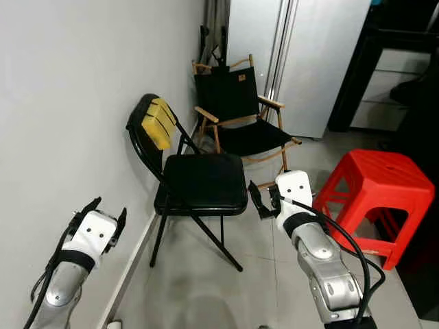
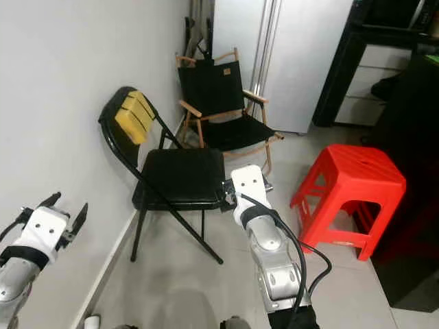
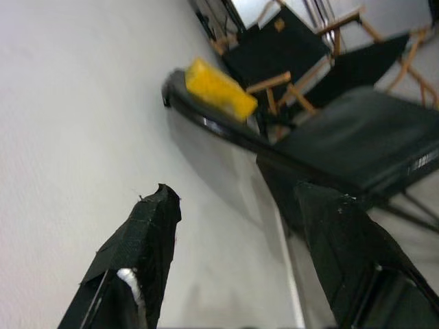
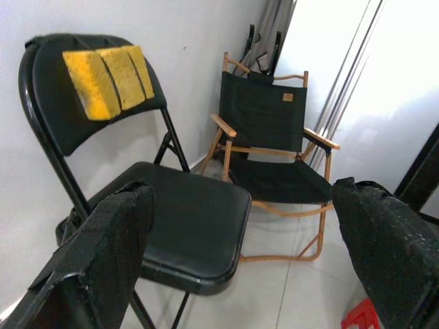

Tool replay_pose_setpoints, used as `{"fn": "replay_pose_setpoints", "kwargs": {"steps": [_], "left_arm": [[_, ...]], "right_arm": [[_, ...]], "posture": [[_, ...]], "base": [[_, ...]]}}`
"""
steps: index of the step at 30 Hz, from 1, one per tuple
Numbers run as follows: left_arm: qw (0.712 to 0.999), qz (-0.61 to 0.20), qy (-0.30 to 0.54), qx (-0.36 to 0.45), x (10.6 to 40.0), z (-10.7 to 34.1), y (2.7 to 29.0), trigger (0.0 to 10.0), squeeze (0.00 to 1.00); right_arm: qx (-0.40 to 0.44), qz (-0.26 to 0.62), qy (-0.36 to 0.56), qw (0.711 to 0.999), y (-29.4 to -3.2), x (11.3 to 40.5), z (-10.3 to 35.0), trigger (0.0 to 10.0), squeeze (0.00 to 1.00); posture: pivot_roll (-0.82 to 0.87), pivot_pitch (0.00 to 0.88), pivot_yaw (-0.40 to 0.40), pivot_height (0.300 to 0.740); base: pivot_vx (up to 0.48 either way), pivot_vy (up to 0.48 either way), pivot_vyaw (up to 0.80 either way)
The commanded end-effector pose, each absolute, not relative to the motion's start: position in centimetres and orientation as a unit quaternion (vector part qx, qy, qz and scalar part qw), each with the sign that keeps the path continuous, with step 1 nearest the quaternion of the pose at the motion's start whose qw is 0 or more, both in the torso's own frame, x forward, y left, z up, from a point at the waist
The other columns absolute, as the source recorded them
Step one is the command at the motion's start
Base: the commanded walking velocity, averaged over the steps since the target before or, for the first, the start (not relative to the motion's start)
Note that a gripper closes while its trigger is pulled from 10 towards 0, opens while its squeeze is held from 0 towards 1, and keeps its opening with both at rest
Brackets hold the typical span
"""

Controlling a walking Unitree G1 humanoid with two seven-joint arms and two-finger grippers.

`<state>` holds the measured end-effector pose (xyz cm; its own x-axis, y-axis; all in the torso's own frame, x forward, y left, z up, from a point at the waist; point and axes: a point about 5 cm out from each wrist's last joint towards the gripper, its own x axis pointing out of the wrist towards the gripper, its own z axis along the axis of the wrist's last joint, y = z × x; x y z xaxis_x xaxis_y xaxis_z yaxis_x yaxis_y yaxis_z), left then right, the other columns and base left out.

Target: Building children table

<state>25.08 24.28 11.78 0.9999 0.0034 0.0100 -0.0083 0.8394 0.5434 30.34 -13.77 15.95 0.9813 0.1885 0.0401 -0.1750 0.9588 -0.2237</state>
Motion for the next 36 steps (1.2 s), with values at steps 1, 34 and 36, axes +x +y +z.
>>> {"fn": "replay_pose_setpoints", "kwargs": {"steps": [1, 34, 36], "left_arm": [[0.956, 0.011, 0.015, 0.294, 24.9, 11.3, 24.9, 10.0, 0.00], [0.926, 0.109, 0.103, 0.346, 24.2, 10.3, 29.3, 10.0, 0.00], [0.923, 0.111, 0.108, 0.353, 24.1, 10.2, 29.8, 10.0, 0.00]], "right_arm": [[-0.105, 0.102, -0.042, 0.988, -13.6, 30.3, 16.3, 10.0, 0.00], [-0.101, 0.145, -0.035, 0.984, -12.9, 29.6, 16.3, 10.0, 0.00], [-0.102, 0.148, -0.035, 0.983, -12.8, 29.6, 16.3, 10.0, 0.00]], "posture": [[-0.07, 0.000, -0.029, 0.591], [-0.07, 0.000, -0.030, 0.501], [-0.07, 0.000, -0.029, 0.496]], "base": [[0.000, 0.000, 0.00], [0.000, 0.000, 0.00], [0.000, 0.000, 0.00]]}}
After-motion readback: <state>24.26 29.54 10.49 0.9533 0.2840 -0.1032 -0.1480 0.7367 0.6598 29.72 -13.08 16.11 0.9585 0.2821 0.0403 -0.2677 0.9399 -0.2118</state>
